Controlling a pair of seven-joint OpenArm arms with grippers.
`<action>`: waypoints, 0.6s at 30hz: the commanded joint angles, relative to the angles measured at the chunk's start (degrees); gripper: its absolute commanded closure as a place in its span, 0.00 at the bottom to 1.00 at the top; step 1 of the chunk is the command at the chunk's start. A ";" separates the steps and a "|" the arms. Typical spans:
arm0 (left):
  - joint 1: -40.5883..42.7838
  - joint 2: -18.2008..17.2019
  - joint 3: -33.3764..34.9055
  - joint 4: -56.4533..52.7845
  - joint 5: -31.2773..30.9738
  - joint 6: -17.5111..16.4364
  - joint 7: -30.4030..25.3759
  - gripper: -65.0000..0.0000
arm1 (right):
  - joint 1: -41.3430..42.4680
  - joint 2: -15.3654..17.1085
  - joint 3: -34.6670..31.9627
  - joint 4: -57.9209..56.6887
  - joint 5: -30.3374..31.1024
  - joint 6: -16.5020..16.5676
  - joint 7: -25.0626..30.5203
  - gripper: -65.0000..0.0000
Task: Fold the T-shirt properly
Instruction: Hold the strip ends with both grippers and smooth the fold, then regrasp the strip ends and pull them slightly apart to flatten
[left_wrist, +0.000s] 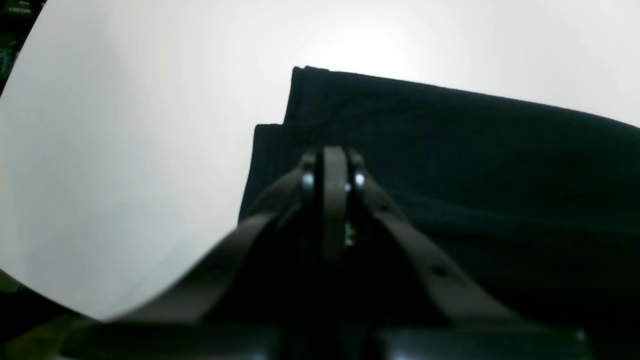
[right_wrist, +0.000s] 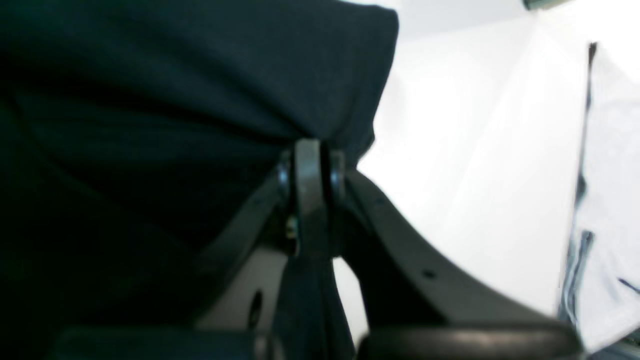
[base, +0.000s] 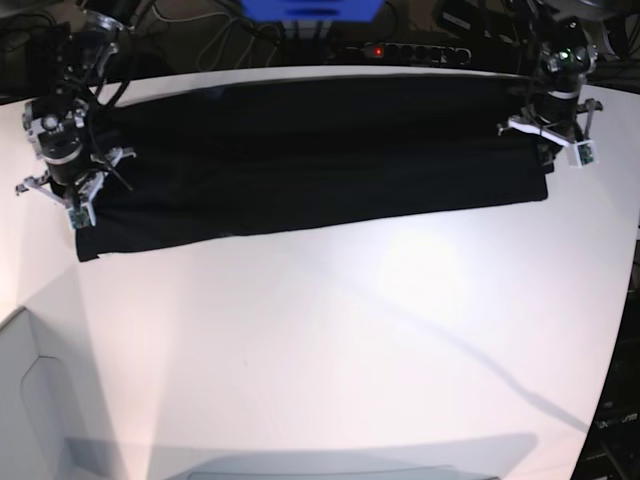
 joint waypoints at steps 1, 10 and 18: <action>0.45 -0.62 -0.51 1.14 0.02 0.07 -1.20 1.00 | -0.39 0.56 0.35 2.08 0.14 0.17 1.03 1.00; 1.50 -0.79 -0.60 1.14 -0.07 0.07 -1.47 1.00 | -7.16 0.74 0.26 4.80 0.31 0.17 1.47 1.00; 2.64 -1.15 -1.65 0.96 0.02 0.07 -1.55 1.00 | -7.86 0.83 0.26 4.28 -0.04 0.17 1.56 1.00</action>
